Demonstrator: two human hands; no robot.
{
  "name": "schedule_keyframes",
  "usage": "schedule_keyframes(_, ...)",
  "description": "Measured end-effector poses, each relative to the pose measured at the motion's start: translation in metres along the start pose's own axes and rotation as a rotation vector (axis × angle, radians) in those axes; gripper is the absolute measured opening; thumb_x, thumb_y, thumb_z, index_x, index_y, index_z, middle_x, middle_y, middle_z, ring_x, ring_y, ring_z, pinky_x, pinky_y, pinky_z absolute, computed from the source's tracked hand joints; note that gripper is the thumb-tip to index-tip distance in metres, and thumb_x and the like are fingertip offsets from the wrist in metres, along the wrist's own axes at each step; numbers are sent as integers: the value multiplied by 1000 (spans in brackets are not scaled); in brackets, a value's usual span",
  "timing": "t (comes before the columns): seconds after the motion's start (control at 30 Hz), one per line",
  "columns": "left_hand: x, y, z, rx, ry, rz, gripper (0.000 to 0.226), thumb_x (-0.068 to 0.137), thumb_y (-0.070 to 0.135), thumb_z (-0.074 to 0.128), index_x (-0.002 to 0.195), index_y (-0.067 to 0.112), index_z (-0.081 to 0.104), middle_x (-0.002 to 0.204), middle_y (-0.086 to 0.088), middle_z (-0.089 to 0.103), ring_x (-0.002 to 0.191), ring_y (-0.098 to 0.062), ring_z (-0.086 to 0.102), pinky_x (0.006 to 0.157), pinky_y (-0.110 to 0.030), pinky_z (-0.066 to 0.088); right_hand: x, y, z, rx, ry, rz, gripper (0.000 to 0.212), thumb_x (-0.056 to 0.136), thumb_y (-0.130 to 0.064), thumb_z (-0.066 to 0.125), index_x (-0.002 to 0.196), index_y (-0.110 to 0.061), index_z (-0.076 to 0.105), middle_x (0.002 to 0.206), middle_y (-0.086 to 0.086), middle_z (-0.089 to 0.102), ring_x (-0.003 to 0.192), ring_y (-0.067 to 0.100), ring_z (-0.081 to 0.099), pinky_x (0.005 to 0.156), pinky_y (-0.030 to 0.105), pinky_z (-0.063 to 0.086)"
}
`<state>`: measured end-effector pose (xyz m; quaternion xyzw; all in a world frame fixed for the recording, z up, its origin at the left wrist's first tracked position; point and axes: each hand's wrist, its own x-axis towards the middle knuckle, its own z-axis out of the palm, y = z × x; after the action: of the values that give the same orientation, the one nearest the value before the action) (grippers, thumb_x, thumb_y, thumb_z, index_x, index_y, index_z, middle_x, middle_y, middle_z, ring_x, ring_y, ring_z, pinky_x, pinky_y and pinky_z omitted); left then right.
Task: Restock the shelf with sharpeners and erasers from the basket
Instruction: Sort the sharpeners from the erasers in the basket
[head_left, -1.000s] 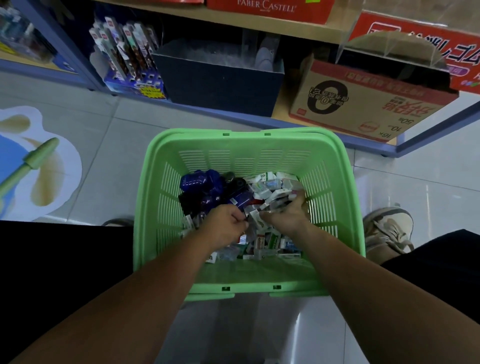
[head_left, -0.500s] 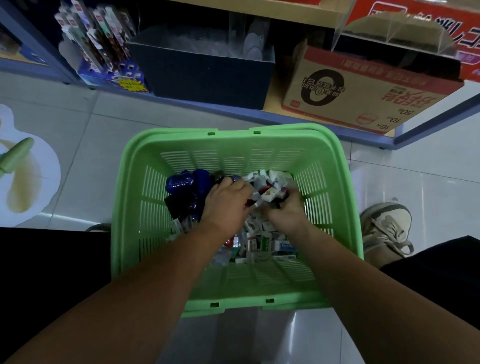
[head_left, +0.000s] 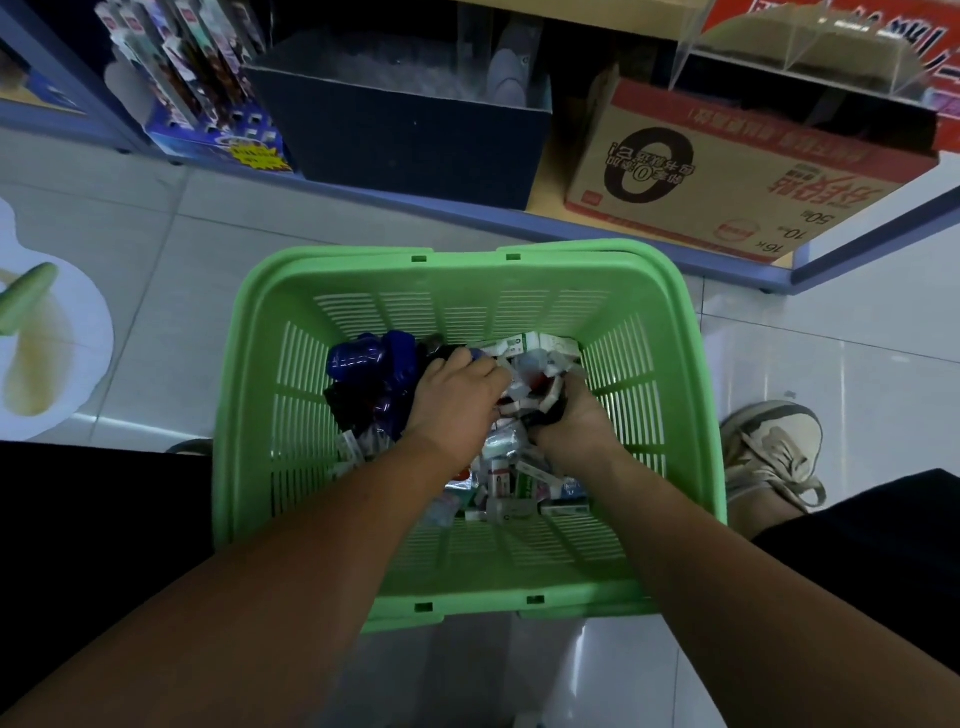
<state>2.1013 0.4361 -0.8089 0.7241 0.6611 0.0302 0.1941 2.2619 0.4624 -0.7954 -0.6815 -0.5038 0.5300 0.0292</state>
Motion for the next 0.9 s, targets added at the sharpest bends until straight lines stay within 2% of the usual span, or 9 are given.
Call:
schedule_keyframes(0.07, 3, -1, -4, -74, 11, -18, 25, 93, 27, 71, 116, 20, 66, 116, 5, 66, 110, -21, 47, 85, -34, 33, -3, -1, -6, 94, 83, -5, 57, 90, 3, 73, 141, -14, 51, 111, 5, 71, 102, 24, 68, 89, 36, 58)
schedule_keyframes(0.2, 12, -4, -9, -177, 26, -58, 23, 95, 22, 70, 117, 21, 72, 115, 4, 71, 108, -20, 53, 79, -30, 37, -11, -8, -11, 152, 175, -57, 49, 102, -6, 59, 149, -15, 46, 111, 3, 64, 96, 24, 64, 63, 22, 54)
schedule_keyframes(0.3, 11, -9, -13, -220, 42, -36, 22, 99, 16, 63, 118, 17, 74, 115, -2, 71, 110, -24, 58, 86, -33, 50, -15, -15, -10, 286, 180, -1, 40, 107, -17, 52, 147, -18, 47, 114, 7, 64, 97, 33, 70, 71, 48, 65)
schedule_keyframes(0.4, 11, -14, -26, -317, 180, -55, 23, 103, 11, 55, 119, 10, 72, 110, -11, 70, 100, -28, 62, 86, -43, 57, -19, -23, -12, 377, 155, 49, 36, 107, -15, 53, 143, -16, 53, 103, -2, 58, 96, 28, 65, 82, 53, 64)
schedule_keyframes(0.5, 5, -24, -51, -375, 249, -114, 29, 105, 11, 51, 128, 11, 69, 117, -10, 67, 96, -26, 65, 89, -35, 56, -22, -36, -4, 353, 110, 22, 37, 101, -7, 56, 137, -14, 54, 112, 9, 64, 94, 29, 66, 88, 59, 61)
schedule_keyframes(0.6, -11, -42, -74, -221, 286, -185, 26, 103, 13, 51, 120, 12, 72, 117, -10, 65, 84, -30, 68, 76, -37, 59, -28, -59, 12, 399, -138, -56, 50, 100, -4, 62, 146, -18, 48, 118, 4, 65, 104, 25, 70, 81, 38, 63)
schedule_keyframes(0.7, -28, -53, -90, -55, 190, -250, 24, 101, 9, 54, 118, 7, 70, 129, -11, 59, 98, -32, 67, 78, -45, 60, -28, -59, 17, 302, -368, -96, 41, 100, -8, 67, 139, -19, 60, 122, -1, 68, 103, 14, 69, 74, 22, 57)
schedule_keyframes(0.8, -37, -56, -87, -95, 226, -284, 26, 96, 6, 60, 121, 10, 67, 130, -9, 56, 90, -28, 66, 74, -40, 61, -16, -35, 1, 91, -73, -109, 26, 99, -6, 66, 124, -10, 69, 113, 8, 74, 83, 16, 70, 69, 31, 59)
schedule_keyframes(0.9, -33, -41, -68, -183, 189, -147, 18, 95, 8, 61, 108, 10, 74, 112, -5, 65, 89, -22, 63, 77, -39, 60, -10, -17, -16, -124, 171, -165, 35, 95, -5, 66, 129, -15, 66, 113, 4, 71, 83, 21, 70, 66, 32, 57)
